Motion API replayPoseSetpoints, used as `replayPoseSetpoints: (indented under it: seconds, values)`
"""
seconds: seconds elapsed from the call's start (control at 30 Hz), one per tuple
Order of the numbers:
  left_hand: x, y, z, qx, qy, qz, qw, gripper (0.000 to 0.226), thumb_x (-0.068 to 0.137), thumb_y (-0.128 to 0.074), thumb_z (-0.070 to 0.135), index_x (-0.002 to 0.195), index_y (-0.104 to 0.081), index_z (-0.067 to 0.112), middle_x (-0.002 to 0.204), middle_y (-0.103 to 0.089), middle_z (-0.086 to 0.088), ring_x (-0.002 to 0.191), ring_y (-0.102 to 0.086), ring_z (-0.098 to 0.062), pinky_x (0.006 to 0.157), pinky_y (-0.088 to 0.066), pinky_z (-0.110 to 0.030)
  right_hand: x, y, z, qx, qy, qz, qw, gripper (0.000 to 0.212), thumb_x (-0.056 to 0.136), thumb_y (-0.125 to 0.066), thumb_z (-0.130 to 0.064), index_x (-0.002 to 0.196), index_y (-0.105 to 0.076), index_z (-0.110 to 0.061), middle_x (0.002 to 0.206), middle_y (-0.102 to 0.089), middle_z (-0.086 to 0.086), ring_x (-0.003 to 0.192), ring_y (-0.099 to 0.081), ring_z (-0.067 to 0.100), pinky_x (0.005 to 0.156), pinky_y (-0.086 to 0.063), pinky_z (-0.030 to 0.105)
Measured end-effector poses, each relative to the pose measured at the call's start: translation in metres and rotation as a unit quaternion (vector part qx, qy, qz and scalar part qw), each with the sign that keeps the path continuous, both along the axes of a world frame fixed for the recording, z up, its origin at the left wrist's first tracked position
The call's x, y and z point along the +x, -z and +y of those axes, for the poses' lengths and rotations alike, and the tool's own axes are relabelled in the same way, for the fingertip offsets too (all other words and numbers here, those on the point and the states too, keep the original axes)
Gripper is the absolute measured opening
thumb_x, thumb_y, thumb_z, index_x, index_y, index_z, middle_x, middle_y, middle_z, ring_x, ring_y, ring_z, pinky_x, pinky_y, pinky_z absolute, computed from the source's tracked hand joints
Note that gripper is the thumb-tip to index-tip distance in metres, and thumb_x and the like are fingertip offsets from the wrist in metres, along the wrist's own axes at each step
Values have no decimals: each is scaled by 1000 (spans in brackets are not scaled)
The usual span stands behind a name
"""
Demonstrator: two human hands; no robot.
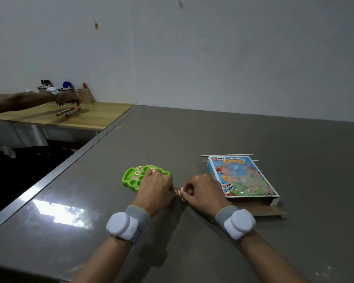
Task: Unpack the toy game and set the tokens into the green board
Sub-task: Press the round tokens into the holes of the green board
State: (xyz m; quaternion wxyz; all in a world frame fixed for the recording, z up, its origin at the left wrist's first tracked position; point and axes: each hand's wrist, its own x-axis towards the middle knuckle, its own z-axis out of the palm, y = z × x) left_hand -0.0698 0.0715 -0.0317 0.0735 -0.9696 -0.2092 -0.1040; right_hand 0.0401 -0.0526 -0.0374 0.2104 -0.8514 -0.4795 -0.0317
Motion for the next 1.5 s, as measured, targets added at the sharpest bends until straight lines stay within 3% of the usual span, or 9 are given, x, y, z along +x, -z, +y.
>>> replayPoseSetpoints:
  seconds: [0.17, 0.33, 0.43, 0.7, 0.87, 1.1, 1.5]
  values:
    - [1, 0, 1, -23, 5, -21, 1000, 31, 85, -54, 45, 100, -75, 28, 98, -71, 2, 106, -57, -21, 91, -31, -33, -1, -2, 0, -20, -4, 0, 1000, 25, 83, -64, -48, 87, -74, -25, 81, -73, -4, 80, -66, 17, 74, -58, 36]
    - [-2, -2, 3, -41, 11, -49, 998, 22, 80, -60, 40, 92, -74, 27, 93, -71, 4, 103, -59, -19, 90, -33, -33, -5, -3, -2, -30, -13, 13, 999, 19, 86, -67, -41, 91, -73, -24, 83, -72, -4, 82, -66, 15, 77, -57, 35]
    - [-8, -5, 5, -37, 5, -69, 997, 19, 77, -62, 33, 88, -75, 24, 89, -71, 0, 99, -62, -23, 87, -35, -34, -9, -6, -1, -16, -20, 20, 999, 20, 87, -68, -41, 91, -72, -23, 87, -72, -3, 81, -64, 13, 73, -55, 29]
    - [-42, -22, 33, -41, -32, -104, 993, 17, 80, -64, 39, 90, -73, 30, 89, -71, 5, 98, -61, -17, 86, -37, -31, -22, -19, 20, 21, -54, -5, 998, 16, 83, -67, -39, 86, -70, -24, 85, -73, -7, 85, -65, 13, 69, -46, 23]
    - [-61, -22, 50, -65, -64, -112, 990, 15, 79, -68, 38, 90, -74, 29, 87, -71, 5, 96, -63, -18, 83, -43, -30, -35, -14, 41, 44, -90, 15, 995, 9, 83, -66, -30, 88, -69, -23, 86, -73, -5, 87, -66, 18, 77, -54, 33]
    - [-71, -12, 69, -93, -104, -135, 981, 15, 78, -66, 29, 89, -76, 28, 85, -71, 2, 94, -64, -23, 78, -47, -30, -40, 3, 68, 95, -105, 2, 990, 6, 83, -65, -27, 87, -67, -24, 87, -69, -7, 84, -65, 21, 71, -52, 34]
    - [-63, -3, 85, -115, -106, -127, 979, 18, 78, -63, 32, 92, -75, 30, 88, -71, 2, 94, -65, -22, 76, -51, -31, -34, 11, 85, 77, -106, -19, 991, 13, 80, -59, -30, 90, -66, -24, 93, -66, -6, 87, -64, 21, 70, -54, 37]
